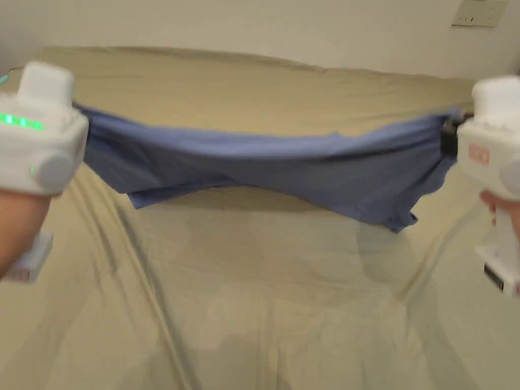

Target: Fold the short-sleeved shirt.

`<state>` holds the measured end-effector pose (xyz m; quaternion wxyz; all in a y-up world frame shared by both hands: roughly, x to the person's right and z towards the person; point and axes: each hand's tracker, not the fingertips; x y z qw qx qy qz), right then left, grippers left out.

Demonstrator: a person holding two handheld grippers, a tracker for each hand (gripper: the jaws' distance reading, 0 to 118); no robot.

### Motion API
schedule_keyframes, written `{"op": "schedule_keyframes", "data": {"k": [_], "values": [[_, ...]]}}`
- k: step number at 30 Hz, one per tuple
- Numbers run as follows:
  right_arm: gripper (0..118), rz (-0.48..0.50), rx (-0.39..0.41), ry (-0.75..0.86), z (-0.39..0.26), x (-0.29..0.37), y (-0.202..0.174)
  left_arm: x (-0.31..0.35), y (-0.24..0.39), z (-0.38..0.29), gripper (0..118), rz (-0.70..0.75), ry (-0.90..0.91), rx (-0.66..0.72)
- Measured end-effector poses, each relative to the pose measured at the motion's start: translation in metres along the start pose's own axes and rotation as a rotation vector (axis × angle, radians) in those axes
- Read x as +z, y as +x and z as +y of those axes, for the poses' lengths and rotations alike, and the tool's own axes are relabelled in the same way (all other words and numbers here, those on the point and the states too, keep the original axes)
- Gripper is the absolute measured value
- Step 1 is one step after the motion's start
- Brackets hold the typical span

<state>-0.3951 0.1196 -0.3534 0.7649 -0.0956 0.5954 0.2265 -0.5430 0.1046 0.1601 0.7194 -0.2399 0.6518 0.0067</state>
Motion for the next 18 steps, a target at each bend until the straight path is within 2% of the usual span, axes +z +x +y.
{"op": "schedule_keyframes", "data": {"k": [1, 4, 7, 12, 18], "values": [[2, -0.029, 0.045, -0.055, -0.028, 0.010, -0.005, 0.011, 0.002, -0.026, 1, -0.038, -0.034, 0.013], [2, 0.003, 0.073, -0.146, -0.099, 0.043, -0.016, 0.055, 0.010, -0.096, 1, -0.076, -0.119, -0.081], [2, 0.048, 0.037, -0.265, -0.152, 0.094, -0.035, 0.100, 0.014, -0.157, 1, -0.124, -0.222, -0.150], [2, 0.101, -0.009, -0.470, -0.225, 0.158, -0.058, 0.162, 0.010, -0.218, 1, -0.208, -0.436, -0.148], [2, 0.114, -0.128, -0.580, -0.264, 0.201, -0.051, 0.189, -0.002, -0.269, 1, -0.258, -0.537, -0.192]]}}
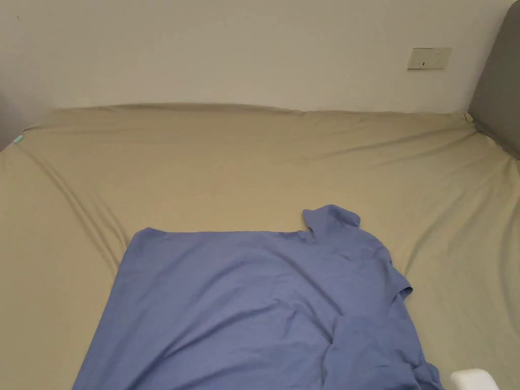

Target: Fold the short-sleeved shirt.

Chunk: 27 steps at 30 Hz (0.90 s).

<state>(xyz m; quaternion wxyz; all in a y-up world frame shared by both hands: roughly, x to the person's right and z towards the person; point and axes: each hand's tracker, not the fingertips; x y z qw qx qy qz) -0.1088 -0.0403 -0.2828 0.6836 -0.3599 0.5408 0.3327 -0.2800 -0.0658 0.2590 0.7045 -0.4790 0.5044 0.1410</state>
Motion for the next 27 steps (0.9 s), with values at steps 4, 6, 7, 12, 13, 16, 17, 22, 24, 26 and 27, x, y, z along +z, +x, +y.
{"op": "schedule_keyframes", "data": {"k": [4, 6, 7, 12, 13, 16, 17, 22, 24, 26, 27], "values": [[2, 0.011, -0.054, -0.026, -0.017, 0.012, 0.008, 0.014, 0.001, -0.015, 1, -0.012, -0.009, 0.003], [2, 0.005, -0.061, -0.051, -0.021, 0.016, 0.011, 0.014, 0.002, -0.023, 1, -0.013, -0.017, -0.010], [2, 0.005, -0.067, -0.066, -0.026, 0.015, 0.010, 0.014, 0.002, -0.026, 1, -0.017, -0.023, -0.017], [1, 0.027, -0.077, -0.117, -0.043, 0.014, 0.007, -0.002, 0.001, -0.042, 1, -0.011, -0.042, -0.047], [1, 0.026, -0.085, -0.128, -0.045, 0.012, 0.007, -0.004, 0.001, -0.044, 1, -0.011, -0.045, -0.044], [2, 0.026, -0.112, -0.155, -0.055, 0.003, 0.004, -0.001, 0.008, -0.041, 1, -0.011, -0.061, -0.013], [2, 0.023, -0.123, -0.155, -0.059, -0.002, 0.004, -0.001, 0.009, -0.039, 2, -0.006, -0.064, -0.020], [106, -0.095, -0.165, -0.120, -0.072, 0.003, -0.004, 0.025, -0.001, -0.028, 79, 0.003, 0.029, 0.155], [111, -0.074, -0.181, 0.014, -0.063, 0.026, -0.006, 0.048, -0.008, -0.018, 117, -0.008, 0.101, 0.269], [111, -0.101, -0.161, 0.123, -0.040, 0.055, -0.008, 0.075, -0.017, -0.006, 117, -0.010, 0.277, 0.377], [111, -0.121, -0.149, 0.191, -0.026, 0.071, -0.012, 0.088, -0.020, 0.002, 117, 0.000, 0.339, 0.412]]}}
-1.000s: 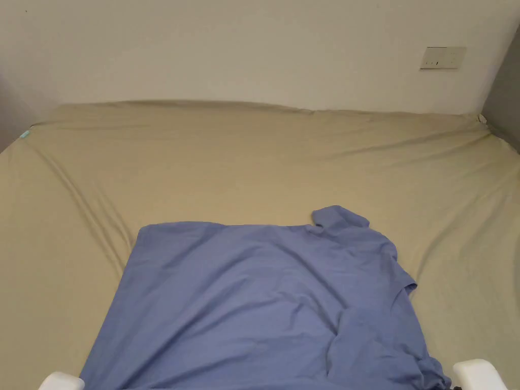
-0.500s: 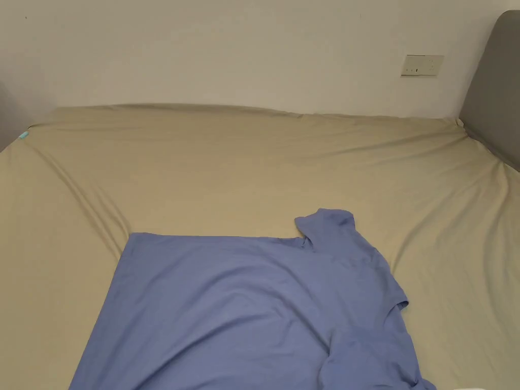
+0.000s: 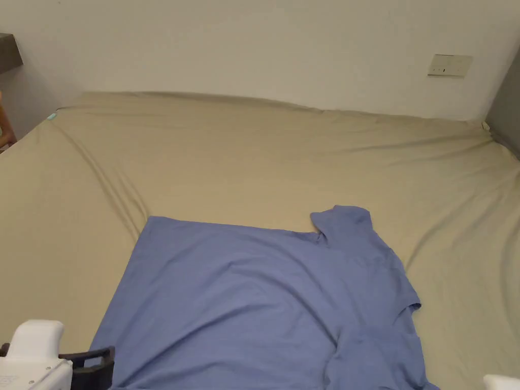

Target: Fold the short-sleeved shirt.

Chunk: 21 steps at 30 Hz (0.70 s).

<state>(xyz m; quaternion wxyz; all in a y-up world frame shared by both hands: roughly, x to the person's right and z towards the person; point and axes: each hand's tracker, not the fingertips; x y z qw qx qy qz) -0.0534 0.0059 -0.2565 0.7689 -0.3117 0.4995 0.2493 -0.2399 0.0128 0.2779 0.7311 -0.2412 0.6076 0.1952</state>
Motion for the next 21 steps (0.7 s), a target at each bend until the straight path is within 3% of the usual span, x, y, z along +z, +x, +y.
{"op": "schedule_keyframes", "data": {"k": [4, 9, 10, 11, 12, 13, 14, 15, 16, 17, 21], "values": [[111, 0.015, 0.034, 0.308, 0.069, 0.057, -0.022, 0.050, 0.031, 0.063, 117, -0.008, 0.301, 0.088], [110, 0.018, 0.130, 0.582, 0.125, 0.128, -0.075, 0.107, 0.083, 0.117, 117, -0.081, 0.492, 0.014], [104, 0.030, 0.156, 0.609, 0.129, 0.137, -0.083, 0.116, 0.092, 0.121, 116, -0.068, 0.526, -0.016], [86, 0.027, 0.182, 0.640, 0.133, 0.146, -0.093, 0.125, 0.105, 0.126, 112, -0.046, 0.560, -0.057], [60, 0.008, 0.208, 0.662, 0.137, 0.150, -0.102, 0.132, 0.115, 0.129, 102, -0.018, 0.593, -0.098], [37, -0.008, 0.231, 0.681, 0.139, 0.152, -0.110, 0.137, 0.124, 0.130, 85, 0.015, 0.627, -0.129], [18, 0.000, 0.248, 0.695, 0.140, 0.154, -0.117, 0.140, 0.131, 0.131, 50, 0.043, 0.649, -0.150], [13, 0.010, 0.251, 0.704, 0.141, 0.155, -0.122, 0.140, 0.138, 0.134, 24, 0.054, 0.654, -0.164], [8, 0.013, 0.252, 0.708, 0.142, 0.154, -0.125, 0.139, 0.142, 0.135, 9, 0.048, 0.652, -0.162], [0, 0.021, 0.261, 0.713, 0.144, 0.154, -0.131, 0.140, 0.146, 0.137, 8, 0.033, 0.649, -0.151], [0, 0.036, 0.276, 0.749, 0.144, 0.160, -0.142, 0.140, 0.154, 0.145, 0, -0.006, 0.636, -0.124]]}}
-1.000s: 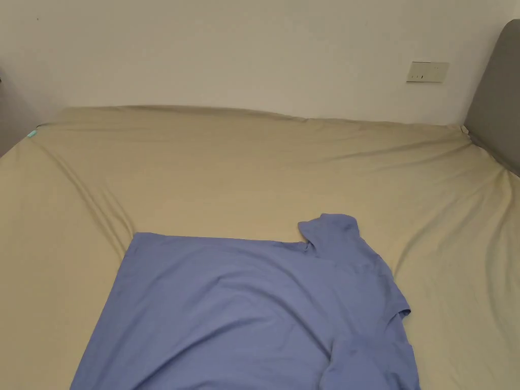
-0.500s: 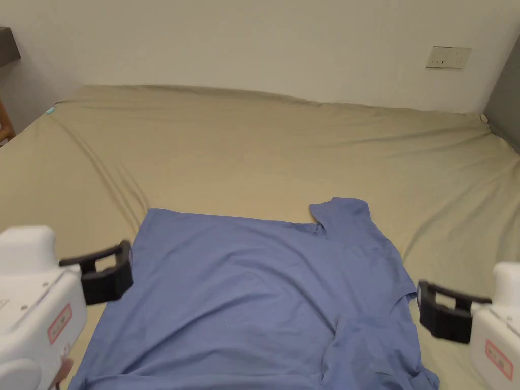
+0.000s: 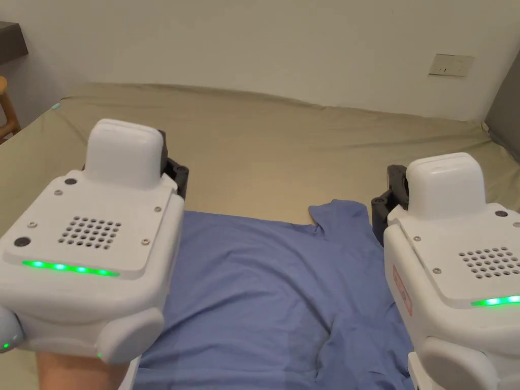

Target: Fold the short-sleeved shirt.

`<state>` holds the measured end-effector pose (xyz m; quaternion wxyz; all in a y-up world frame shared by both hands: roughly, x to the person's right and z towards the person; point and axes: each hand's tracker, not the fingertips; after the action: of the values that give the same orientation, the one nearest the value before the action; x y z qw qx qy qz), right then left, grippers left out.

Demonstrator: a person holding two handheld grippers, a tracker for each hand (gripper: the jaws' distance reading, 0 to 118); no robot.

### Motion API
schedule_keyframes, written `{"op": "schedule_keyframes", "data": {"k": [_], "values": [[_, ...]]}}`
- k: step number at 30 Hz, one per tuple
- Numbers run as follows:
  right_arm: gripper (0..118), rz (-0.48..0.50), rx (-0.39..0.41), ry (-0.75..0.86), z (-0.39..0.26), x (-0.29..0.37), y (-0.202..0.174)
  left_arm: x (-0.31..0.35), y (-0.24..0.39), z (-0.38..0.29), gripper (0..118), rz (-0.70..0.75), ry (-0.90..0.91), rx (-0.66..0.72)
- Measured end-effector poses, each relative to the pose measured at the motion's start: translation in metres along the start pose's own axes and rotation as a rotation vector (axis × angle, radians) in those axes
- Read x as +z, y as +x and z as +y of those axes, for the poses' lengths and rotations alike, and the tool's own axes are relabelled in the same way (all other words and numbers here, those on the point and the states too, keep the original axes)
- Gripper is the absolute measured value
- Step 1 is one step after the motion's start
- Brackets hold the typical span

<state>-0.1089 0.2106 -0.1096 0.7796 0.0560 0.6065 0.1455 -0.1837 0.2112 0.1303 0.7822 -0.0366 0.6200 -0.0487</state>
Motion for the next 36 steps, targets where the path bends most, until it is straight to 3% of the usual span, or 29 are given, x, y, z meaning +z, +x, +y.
{"op": "schedule_keyframes", "data": {"k": [11, 14, 20, 21, 22, 24, 25, 29, 33, 36], "values": [[0, 0.007, -0.008, -0.035, -0.008, -0.006, -0.007, -0.009, -0.009, -0.017, 0, -0.092, -0.076, -0.041], [0, 0.011, -0.014, -0.060, -0.015, -0.008, -0.006, -0.020, -0.023, -0.047, 0, -0.129, -0.206, -0.050], [0, 0.008, -0.030, -0.125, -0.037, -0.010, 0.010, -0.022, -0.071, -0.148, 0, -0.004, -0.515, -0.034], [0, 0.005, -0.033, -0.139, -0.041, -0.009, 0.012, -0.022, -0.080, -0.169, 5, 0.003, -0.586, -0.040], [0, 0.005, -0.034, -0.152, -0.045, -0.008, 0.013, -0.019, -0.087, -0.187, 19, 0.002, -0.653, -0.043], [0, -0.004, -0.032, -0.186, -0.054, -0.005, 0.017, -0.014, -0.100, -0.228, 92, 0.033, -0.791, -0.042], [0, -0.002, -0.037, -0.204, -0.058, -0.004, 0.019, -0.010, -0.105, -0.245, 111, 0.062, -0.829, -0.041], [0, -0.030, -0.076, -0.261, -0.075, 0.001, 0.026, -0.005, -0.122, -0.303, 114, 0.111, -0.971, -0.009], [0, -0.048, -0.111, -0.310, -0.087, 0.002, 0.032, -0.011, -0.120, -0.310, 112, 0.098, -0.974, 0.008], [0, -0.065, -0.104, -0.324, -0.089, 0.004, 0.033, -0.019, -0.111, -0.302, 97, 0.091, -0.971, 0.038]]}}
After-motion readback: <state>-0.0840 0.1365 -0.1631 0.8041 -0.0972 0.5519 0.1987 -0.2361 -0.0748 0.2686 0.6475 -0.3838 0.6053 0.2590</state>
